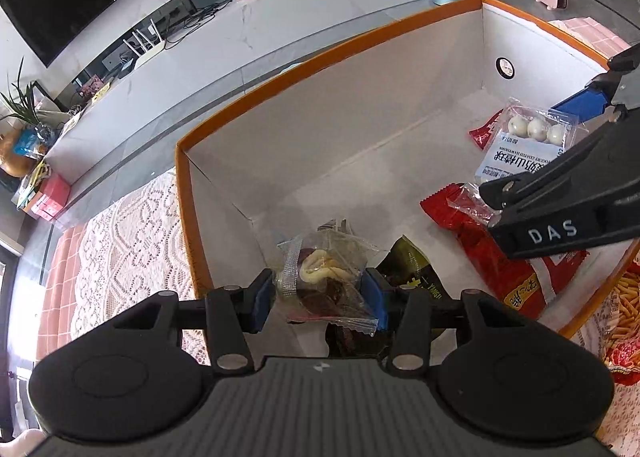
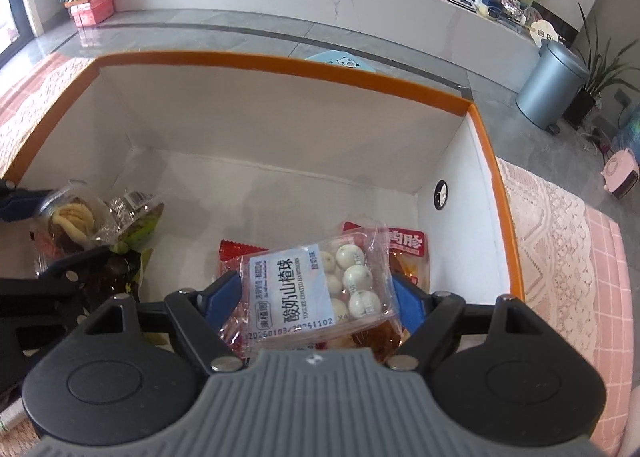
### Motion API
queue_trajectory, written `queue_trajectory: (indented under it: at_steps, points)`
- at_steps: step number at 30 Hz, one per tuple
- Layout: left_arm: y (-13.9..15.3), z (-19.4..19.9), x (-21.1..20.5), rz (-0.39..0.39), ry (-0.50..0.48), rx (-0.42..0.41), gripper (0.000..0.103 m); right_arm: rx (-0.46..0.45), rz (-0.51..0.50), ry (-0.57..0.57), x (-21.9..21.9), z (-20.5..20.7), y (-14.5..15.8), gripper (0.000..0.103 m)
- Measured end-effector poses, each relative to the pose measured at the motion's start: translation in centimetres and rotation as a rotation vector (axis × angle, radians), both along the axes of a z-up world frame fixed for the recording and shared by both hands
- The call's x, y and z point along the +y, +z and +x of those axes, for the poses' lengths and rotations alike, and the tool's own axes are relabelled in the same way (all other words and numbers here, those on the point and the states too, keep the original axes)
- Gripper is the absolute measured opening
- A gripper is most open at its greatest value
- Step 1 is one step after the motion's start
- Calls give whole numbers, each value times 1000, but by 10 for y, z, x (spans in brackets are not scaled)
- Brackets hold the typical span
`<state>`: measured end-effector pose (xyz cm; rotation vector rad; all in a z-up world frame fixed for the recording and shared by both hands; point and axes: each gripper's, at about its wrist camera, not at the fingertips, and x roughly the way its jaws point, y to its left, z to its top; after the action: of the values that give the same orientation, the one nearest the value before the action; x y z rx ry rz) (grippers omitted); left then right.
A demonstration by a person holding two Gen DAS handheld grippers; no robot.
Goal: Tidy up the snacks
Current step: 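Open the right tool dropping the milk-ball pack while the left tool releases the cookie bag, then move both tools back toward the peanut pack and white bar wrapper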
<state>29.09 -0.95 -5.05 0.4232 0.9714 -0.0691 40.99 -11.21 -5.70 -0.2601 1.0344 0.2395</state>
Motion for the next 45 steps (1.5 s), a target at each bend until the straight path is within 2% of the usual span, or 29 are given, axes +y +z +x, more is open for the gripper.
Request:
queue_trajectory:
  at_steps: [7,11,17,19,21,26,30,34,39,45]
  points:
    - [-1,-1,2,-13,6,-15,60,-6,-16,19,4,-4,2,81]
    - [2,-5,-1,11,-9,-54,69,-17,-22,31,5,-6,4,87]
    - [10,-13,-7,42,-38,-95,77,-59,-31,37,9,-11,15,90]
    - [13,-17,-10,53,-52,-118,78,-67,-30,41,9,-12,20,91]
    - [16,-22,-13,64,-65,-143,82,-83,-34,45,8,-15,26,96]
    - [25,-35,-20,73,-87,-209,84,-123,-40,50,6,-25,37,97]
    - [34,-45,-20,48,-89,-257,85,-156,-29,41,0,-36,46,97]
    - [43,-53,-20,58,-60,-297,86,-179,0,15,-9,-45,57,97]
    - [56,-67,-11,-16,-12,-322,86,-187,63,-23,-22,-57,71,97]
    - [67,-95,-6,-22,74,-350,86,-230,149,-31,-35,-87,83,97]
